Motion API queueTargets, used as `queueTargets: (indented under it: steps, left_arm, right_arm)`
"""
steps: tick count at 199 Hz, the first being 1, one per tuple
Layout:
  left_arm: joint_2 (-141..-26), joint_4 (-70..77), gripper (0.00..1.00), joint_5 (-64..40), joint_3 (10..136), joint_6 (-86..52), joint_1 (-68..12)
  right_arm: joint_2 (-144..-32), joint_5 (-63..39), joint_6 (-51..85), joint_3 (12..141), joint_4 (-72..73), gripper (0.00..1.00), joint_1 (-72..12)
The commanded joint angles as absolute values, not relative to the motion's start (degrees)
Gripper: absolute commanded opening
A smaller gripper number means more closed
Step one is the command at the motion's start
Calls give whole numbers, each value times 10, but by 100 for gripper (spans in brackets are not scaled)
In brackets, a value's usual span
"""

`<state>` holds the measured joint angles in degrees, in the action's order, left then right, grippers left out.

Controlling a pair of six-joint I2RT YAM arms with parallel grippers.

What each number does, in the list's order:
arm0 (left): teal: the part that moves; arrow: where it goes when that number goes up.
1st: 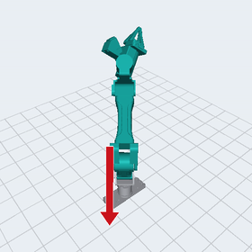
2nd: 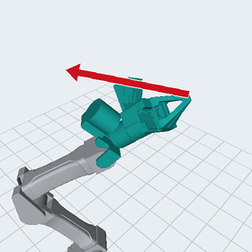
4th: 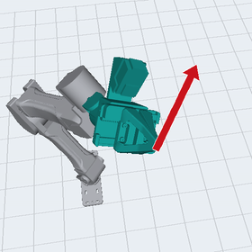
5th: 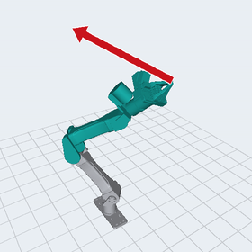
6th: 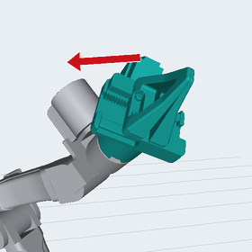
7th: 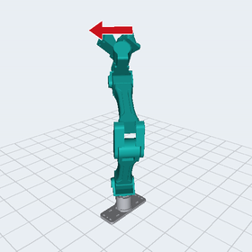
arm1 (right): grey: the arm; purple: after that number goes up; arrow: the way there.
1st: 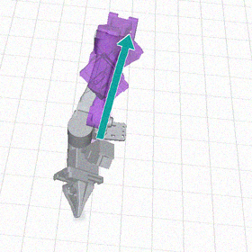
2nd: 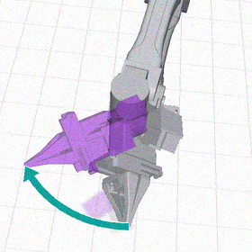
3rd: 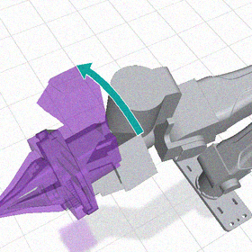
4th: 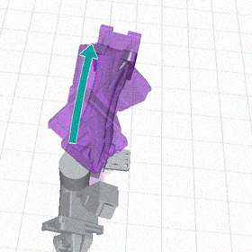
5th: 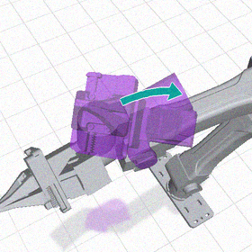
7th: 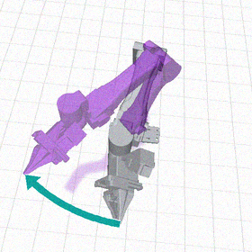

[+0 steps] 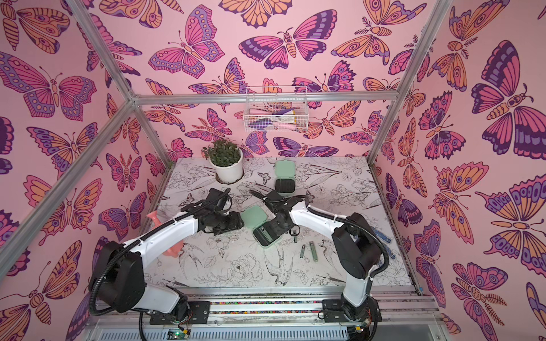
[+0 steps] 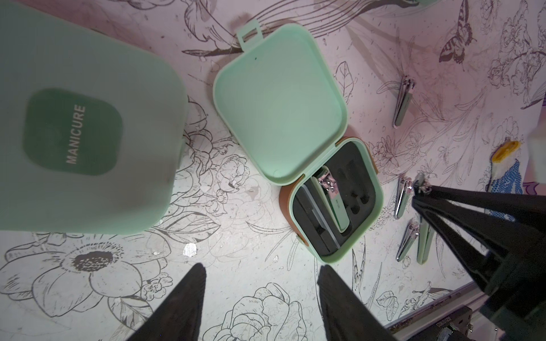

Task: Organize nail clipper sets
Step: Place the nail clipper in the storage box.

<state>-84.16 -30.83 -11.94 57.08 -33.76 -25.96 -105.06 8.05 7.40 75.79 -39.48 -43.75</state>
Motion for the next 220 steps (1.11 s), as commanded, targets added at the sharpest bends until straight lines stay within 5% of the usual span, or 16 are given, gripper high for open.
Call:
queueTargets:
  steps: [1, 220]
  left_arm:
    - [-840, -307, 63, -125, 565, -344, -259]
    - [-840, -306, 63, -126, 563, -338, -251]
  right_arm:
    - [-1086, 63, 23, 803, -408, 5, -460]
    - [-1181, 39, 25, 863, -426, 5, -471]
